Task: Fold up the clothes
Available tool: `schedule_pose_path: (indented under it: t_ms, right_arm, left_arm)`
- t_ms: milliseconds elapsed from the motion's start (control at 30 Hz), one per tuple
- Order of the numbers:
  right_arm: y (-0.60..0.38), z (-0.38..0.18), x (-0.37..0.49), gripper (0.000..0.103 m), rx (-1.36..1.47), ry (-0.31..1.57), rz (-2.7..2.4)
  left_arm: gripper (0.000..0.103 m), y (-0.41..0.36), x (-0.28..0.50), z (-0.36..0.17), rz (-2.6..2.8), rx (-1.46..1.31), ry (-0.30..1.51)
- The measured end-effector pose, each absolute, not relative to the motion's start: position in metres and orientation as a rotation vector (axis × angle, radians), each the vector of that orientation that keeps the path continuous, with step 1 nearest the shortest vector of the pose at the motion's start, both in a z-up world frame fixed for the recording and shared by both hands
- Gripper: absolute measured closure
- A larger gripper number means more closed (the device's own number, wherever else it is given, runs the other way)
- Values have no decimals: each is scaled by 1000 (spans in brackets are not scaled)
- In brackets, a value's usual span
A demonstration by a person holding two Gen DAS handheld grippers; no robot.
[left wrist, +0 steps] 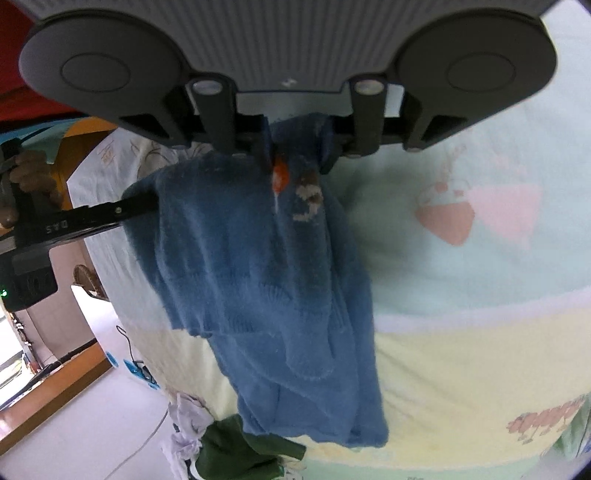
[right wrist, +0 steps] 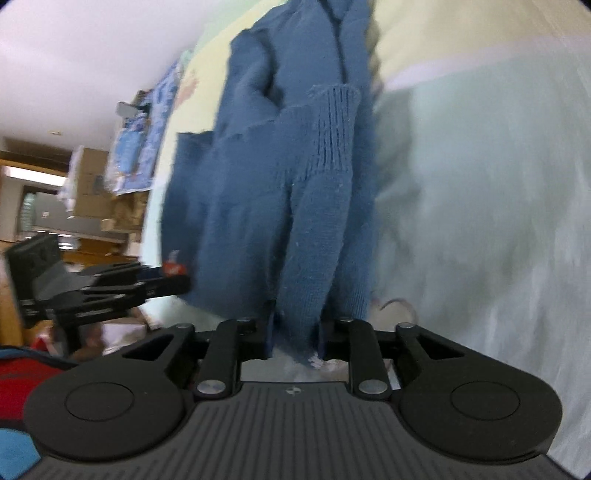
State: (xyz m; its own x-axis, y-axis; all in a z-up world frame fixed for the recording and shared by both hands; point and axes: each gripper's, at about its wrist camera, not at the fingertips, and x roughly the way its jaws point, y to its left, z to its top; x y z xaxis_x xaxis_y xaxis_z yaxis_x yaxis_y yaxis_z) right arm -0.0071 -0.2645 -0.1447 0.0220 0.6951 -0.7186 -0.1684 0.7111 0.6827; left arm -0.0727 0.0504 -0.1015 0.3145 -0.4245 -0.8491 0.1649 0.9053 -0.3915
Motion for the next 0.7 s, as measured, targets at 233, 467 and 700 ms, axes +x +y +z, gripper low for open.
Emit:
schedule_pose_path:
  t_ms: [233, 467, 700]
  right_arm:
    - [-264, -109, -9, 62, 334, 1220, 654]
    - [-256, -118, 22, 58, 376, 1042, 511]
    - [-249, -128, 30, 72, 398, 981, 486]
  left_arm:
    - [45, 58, -70, -70, -388, -164, 1069]
    - [60, 34, -24, -88, -328, -122, 1017]
    - [76, 28, -2, -97, -319, -132, 977]
